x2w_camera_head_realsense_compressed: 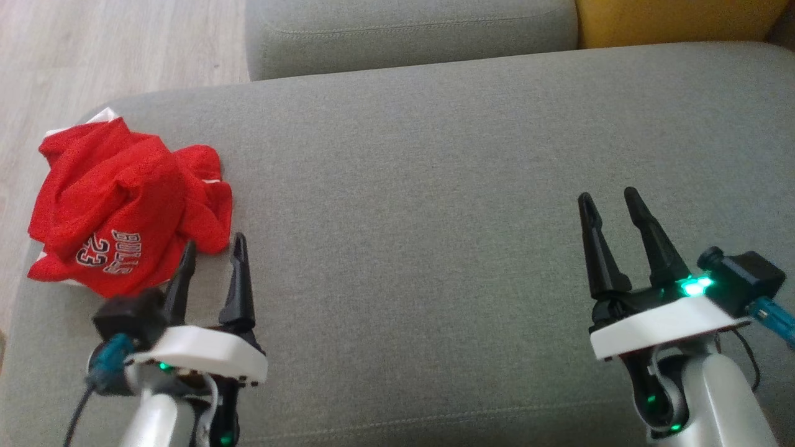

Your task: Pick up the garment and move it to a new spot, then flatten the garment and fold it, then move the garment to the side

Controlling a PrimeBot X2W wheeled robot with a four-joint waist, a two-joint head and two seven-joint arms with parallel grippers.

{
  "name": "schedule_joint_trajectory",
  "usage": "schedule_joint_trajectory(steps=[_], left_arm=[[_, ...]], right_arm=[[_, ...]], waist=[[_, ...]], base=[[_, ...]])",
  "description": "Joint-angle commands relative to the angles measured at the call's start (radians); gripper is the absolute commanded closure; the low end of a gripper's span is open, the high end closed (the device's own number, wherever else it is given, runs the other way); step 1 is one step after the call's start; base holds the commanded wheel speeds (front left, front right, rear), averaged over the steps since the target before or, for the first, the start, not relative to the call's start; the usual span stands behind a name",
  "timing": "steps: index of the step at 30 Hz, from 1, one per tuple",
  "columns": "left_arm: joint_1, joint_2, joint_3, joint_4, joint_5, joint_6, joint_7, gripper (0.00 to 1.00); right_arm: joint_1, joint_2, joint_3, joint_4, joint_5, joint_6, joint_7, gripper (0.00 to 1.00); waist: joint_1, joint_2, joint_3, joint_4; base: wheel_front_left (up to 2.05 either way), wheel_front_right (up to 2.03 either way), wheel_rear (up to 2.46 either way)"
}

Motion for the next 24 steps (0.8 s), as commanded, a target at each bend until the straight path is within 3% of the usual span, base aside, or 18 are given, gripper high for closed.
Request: schedule_joint_trajectory(steps=[1,14,24], left_arm=[[-0.052,0.029,-0.008,-0.025,0.044,0.041,-0.020,0.00],[-0.081,0.096,-0.148,0.011,0.142,0.193,-0.055,0.00],[-0.089,0.116,-0.212,-0.025,0.212,0.261,-0.084,0.00]], right_arm=[[-0.054,-0.010,0.025,-0.040,-0.053,0.000,-0.017,0.00],[-0.050,-0.011,0.026,0.023,-0.182,0.000,-0.052,0.00],[-0.063,-0.012,0.044,-0.005,-0.305,0.000,-0.082,0.00]], waist=[[0.0000,0.0000,0.000,-0.003],[0.0000,0.0000,-0.001,-0.009],[0.0000,0.0000,0.000,-0.009]], base=[[0.00,0.00,0.00],[0.00,0.00,0.00],[0.00,0.00,0.00]])
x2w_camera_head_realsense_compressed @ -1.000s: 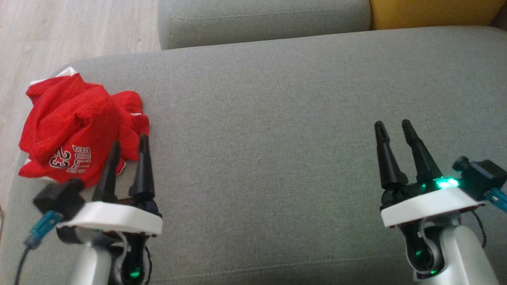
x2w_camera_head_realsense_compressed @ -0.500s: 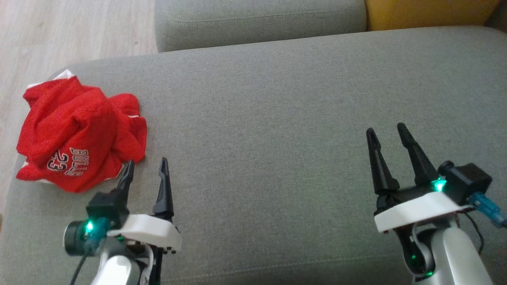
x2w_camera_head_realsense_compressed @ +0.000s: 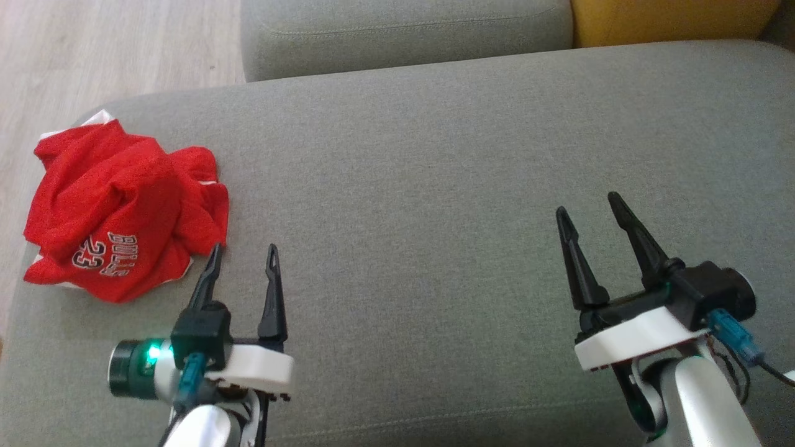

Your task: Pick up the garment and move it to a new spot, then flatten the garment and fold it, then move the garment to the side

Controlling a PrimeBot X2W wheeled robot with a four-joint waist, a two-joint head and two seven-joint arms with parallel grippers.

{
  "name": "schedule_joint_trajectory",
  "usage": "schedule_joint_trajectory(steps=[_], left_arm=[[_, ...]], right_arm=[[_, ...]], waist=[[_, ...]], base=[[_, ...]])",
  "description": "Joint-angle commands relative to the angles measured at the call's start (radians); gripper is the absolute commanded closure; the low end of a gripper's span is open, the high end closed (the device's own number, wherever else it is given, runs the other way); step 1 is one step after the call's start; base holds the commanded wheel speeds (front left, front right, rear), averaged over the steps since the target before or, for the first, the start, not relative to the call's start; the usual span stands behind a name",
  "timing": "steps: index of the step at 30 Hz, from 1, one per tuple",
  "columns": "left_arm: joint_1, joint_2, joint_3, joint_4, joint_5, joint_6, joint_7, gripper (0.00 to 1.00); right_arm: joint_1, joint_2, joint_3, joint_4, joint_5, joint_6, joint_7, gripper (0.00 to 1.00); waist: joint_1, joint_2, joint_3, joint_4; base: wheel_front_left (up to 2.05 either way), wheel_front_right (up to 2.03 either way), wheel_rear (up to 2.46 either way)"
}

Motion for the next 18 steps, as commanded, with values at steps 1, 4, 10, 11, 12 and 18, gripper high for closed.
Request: schedule_joint_trajectory(steps=[1,4,10,11,12,18], left_arm=[[-0.057,0.024,0.019,-0.047,0.034,0.014,-0.017,0.00],[-0.049,0.017,0.016,-0.067,0.041,0.023,-0.026,0.00],[-0.023,-0.010,0.042,-0.099,0.048,0.005,-0.044,0.00],[-0.018,-0.019,0.051,-0.102,0.045,-0.003,-0.046,0.00],[-0.012,-0.029,0.062,-0.104,0.043,-0.013,-0.049,0.00],[0.032,-0.086,0.130,-0.052,0.030,-0.113,-0.062,0.00]], right_arm=[[-0.062,-0.010,0.024,-0.047,-0.036,0.000,-0.014,0.00],[-0.057,-0.010,0.025,-0.053,-0.065,0.000,-0.023,0.00],[-0.051,-0.011,0.007,-0.052,-0.052,0.000,-0.041,0.00],[-0.051,-0.011,0.001,-0.048,-0.044,0.000,-0.044,0.00],[-0.051,-0.011,-0.003,-0.044,-0.037,0.000,-0.047,0.00],[-0.041,-0.011,-0.021,0.047,0.092,0.000,-0.060,0.00]], waist=[[0.0000,0.0000,0.001,0.001],[0.0000,0.0000,-0.001,0.002],[0.0000,0.0000,-0.002,0.003],[0.0000,0.0000,-0.003,0.004],[0.0000,0.0000,-0.003,0.004],[0.0000,0.0000,-0.011,0.004]], base=[[0.00,0.00,0.00],[0.00,0.00,0.00],[0.00,0.00,0.00],[0.00,0.00,0.00],[0.00,0.00,0.00],[0.00,0.00,0.00]])
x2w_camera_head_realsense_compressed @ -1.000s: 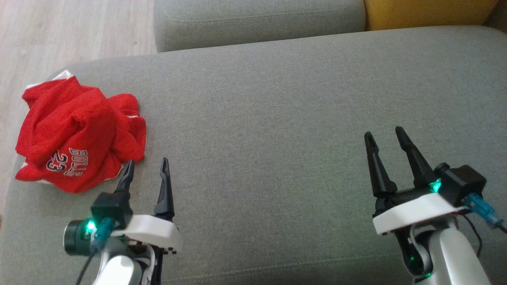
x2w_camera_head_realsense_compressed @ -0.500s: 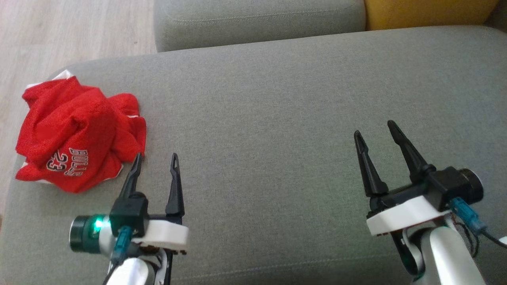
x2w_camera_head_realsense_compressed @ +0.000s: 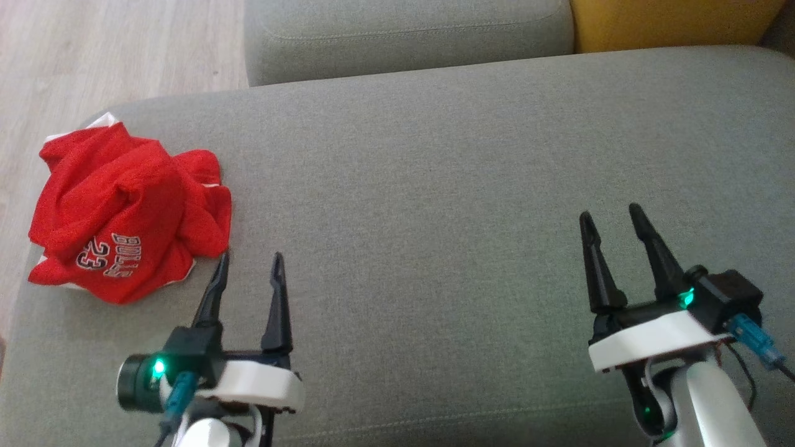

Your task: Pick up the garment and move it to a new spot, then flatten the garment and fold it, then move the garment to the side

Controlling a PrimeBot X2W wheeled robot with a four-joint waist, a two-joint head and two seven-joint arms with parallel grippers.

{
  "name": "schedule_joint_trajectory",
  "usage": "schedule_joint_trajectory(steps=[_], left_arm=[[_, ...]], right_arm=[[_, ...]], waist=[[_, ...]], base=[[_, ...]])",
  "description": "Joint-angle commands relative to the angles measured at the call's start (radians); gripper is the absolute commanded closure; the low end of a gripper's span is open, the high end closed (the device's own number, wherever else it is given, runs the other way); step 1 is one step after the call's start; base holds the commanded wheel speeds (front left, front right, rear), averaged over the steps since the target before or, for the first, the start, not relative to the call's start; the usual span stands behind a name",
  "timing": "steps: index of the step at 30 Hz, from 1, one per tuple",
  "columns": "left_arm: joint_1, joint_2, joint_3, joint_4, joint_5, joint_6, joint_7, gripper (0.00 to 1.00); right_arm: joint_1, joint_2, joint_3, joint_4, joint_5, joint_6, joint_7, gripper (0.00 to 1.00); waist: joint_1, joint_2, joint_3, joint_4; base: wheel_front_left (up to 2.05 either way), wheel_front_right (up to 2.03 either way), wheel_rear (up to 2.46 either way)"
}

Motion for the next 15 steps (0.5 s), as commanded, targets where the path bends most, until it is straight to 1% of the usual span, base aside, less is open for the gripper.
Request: schedule_joint_trajectory(steps=[1,4,7,8,15], left_arm=[[-0.031,-0.010,0.059,-0.021,0.005,-0.015,-0.012,0.00],[-0.017,-0.047,0.117,-0.001,-0.021,-0.060,-0.012,0.00],[-0.011,-0.067,0.156,0.009,-0.004,-0.097,-0.012,0.00],[-0.011,-0.067,0.156,0.009,-0.004,-0.097,-0.012,0.00],[-0.009,-0.095,0.206,0.016,0.032,-0.148,-0.012,0.00]], right_arm=[[-0.040,-0.011,0.022,-0.017,0.007,0.000,-0.009,0.00],[-0.043,-0.011,0.033,0.022,0.047,0.000,-0.009,0.00],[-0.048,-0.011,0.046,0.040,0.056,0.000,-0.009,0.00],[-0.048,-0.011,0.046,0.040,0.056,0.000,-0.009,0.00],[-0.056,-0.011,0.059,0.047,0.065,0.000,-0.009,0.00]], waist=[[0.0001,0.0000,-0.001,-0.001],[0.0001,0.0000,-0.003,-0.002],[0.0001,0.0000,-0.004,-0.005],[0.0001,0.0000,-0.004,-0.005],[0.0001,0.0000,-0.004,-0.007]], base=[[0.00,0.00,0.00],[0.00,0.00,0.00],[0.00,0.00,0.00],[0.00,0.00,0.00],[0.00,0.00,0.00]])
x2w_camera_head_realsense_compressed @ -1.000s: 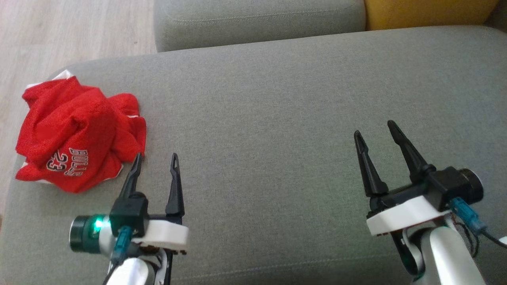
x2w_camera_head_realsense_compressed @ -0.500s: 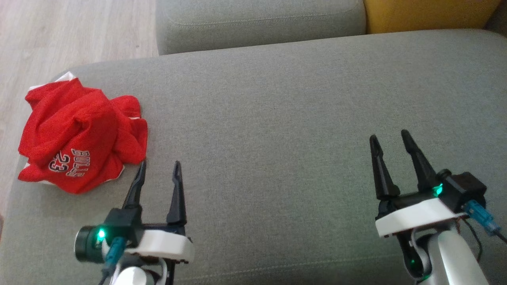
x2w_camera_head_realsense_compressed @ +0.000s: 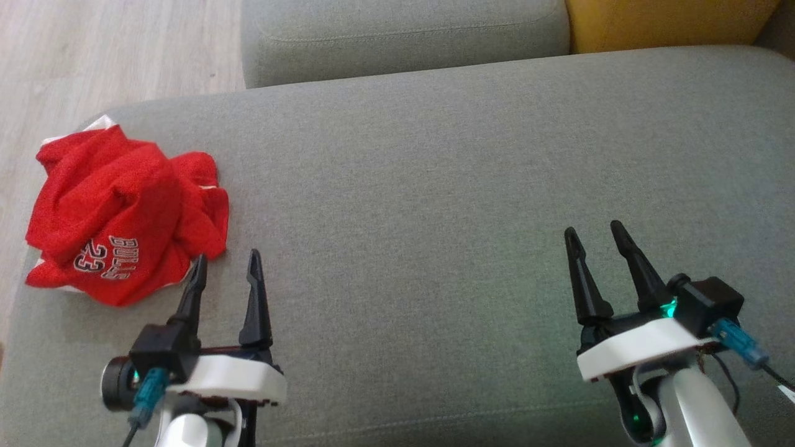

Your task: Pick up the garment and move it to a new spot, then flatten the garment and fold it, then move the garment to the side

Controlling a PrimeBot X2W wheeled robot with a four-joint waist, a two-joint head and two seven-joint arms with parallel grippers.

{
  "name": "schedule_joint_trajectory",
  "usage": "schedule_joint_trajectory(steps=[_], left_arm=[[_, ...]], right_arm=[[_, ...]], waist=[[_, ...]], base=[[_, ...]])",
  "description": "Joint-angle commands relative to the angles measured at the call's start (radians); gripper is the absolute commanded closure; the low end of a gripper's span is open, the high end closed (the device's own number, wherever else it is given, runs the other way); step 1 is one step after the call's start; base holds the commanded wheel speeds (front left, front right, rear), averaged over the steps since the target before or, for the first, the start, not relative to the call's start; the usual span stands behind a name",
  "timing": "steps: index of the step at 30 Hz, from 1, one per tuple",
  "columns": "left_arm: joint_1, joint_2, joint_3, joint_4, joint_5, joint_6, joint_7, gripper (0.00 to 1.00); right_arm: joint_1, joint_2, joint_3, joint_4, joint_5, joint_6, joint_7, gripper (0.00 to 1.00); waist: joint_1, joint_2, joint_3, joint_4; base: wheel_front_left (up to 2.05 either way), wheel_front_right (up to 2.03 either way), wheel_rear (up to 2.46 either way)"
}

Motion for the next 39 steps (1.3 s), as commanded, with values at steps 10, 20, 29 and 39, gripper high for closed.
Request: schedule_joint_trajectory(steps=[10,20,29,39], left_arm=[[-0.028,-0.009,0.062,-0.020,0.024,-0.029,-0.012,0.00],[-0.033,-0.010,0.079,-0.023,0.016,-0.023,-0.012,0.00],[-0.007,-0.010,0.097,-0.042,0.031,-0.034,-0.012,0.00],[0.030,-0.010,0.120,-0.044,0.044,-0.042,-0.012,0.00]], right_arm=[[-0.055,-0.010,0.024,-0.028,-0.008,0.000,-0.009,0.00],[-0.050,-0.010,0.058,-0.043,-0.084,0.000,-0.009,0.00],[-0.029,-0.010,0.083,-0.042,-0.076,0.000,-0.009,0.00],[-0.013,-0.010,0.105,-0.034,-0.061,0.000,-0.009,0.00]], waist=[[0.0001,0.0000,0.001,0.016],[0.0001,0.0000,0.000,0.128],[0.0001,0.0000,-0.018,0.298],[0.0001,0.0000,-0.041,0.426]], base=[[0.00,0.00,0.00],[0.00,0.00,0.00],[0.00,0.00,0.00],[0.00,0.00,0.00]])
